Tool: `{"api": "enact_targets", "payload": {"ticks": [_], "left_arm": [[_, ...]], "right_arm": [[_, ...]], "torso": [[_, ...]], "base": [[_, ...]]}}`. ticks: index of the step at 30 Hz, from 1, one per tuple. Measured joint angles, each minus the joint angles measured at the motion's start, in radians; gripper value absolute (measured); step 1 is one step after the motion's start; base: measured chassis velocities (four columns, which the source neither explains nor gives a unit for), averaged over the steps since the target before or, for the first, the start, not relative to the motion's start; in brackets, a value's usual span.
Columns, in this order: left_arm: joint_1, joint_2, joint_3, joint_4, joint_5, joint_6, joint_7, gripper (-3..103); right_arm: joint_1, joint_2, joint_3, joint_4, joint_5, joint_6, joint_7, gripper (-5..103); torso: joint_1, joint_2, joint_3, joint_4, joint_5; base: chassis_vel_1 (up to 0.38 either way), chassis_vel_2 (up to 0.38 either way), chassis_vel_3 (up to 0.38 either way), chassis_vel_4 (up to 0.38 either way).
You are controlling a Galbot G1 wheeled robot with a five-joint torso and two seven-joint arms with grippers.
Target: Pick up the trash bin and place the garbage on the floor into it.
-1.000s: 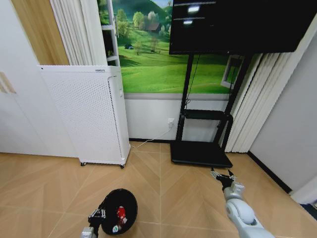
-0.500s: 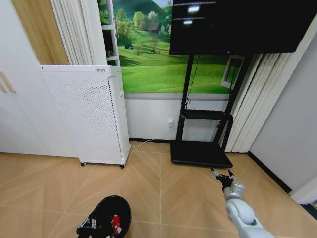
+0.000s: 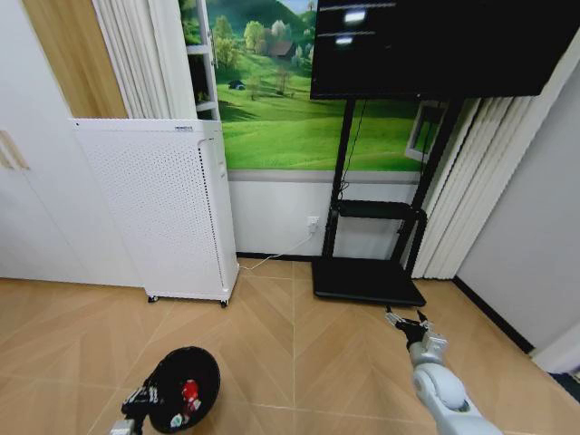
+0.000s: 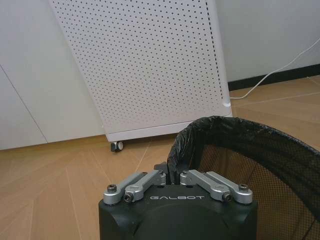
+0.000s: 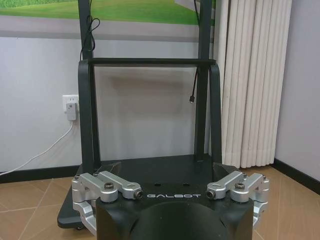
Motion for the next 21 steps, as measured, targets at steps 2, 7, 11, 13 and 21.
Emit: {"api": "enact_targets", "payload": {"ticks": [2, 7, 11, 13, 21], "left_arm": [[-0.01, 0.001, 0.012, 0.004, -0.002, 0.003, -0.004, 7], [-0.015, -0.011, 0.033, 0.018, 0.009, -0.005, -0.008, 7], [-0.009, -0.025, 0.044, 0.037, 0.024, -0.014, -0.002, 7], [-0.008, -0.03, 0.046, 0.046, 0.029, -0.019, -0.001, 7], [-0.002, -0.028, 0.049, 0.047, 0.022, -0.02, -0.003, 7]], "right_arm": [[0.0, 0.0, 0.0, 0.0, 0.0, 0.0, 0.0, 100], [0.0, 0.0, 0.0, 0.0, 0.0, 0.0, 0.0, 100], [0.0, 0.0, 0.0, 0.0, 0.0, 0.0, 0.0, 100], [0.0, 0.0, 0.0, 0.0, 0.0, 0.0, 0.0, 100], [0.0, 0.0, 0.0, 0.0, 0.0, 0.0, 0.0, 100]], "torso": [[0.0, 0.0, 0.0, 0.0002, 0.0003], [0.0, 0.0, 0.0, 0.0003, 0.0008], [0.0, 0.0, 0.0, 0.0003, 0.0005], [0.0, 0.0, 0.0, 0.0003, 0.0005], [0.0, 0.0, 0.0, 0.0, -0.0001]], "base": [[0.0, 0.0, 0.0, 0.0], [0.0, 0.0, 0.0, 0.0], [0.0, 0.0, 0.0, 0.0], [0.0, 0.0, 0.0, 0.0], [0.0, 0.0, 0.0, 0.0]]}}
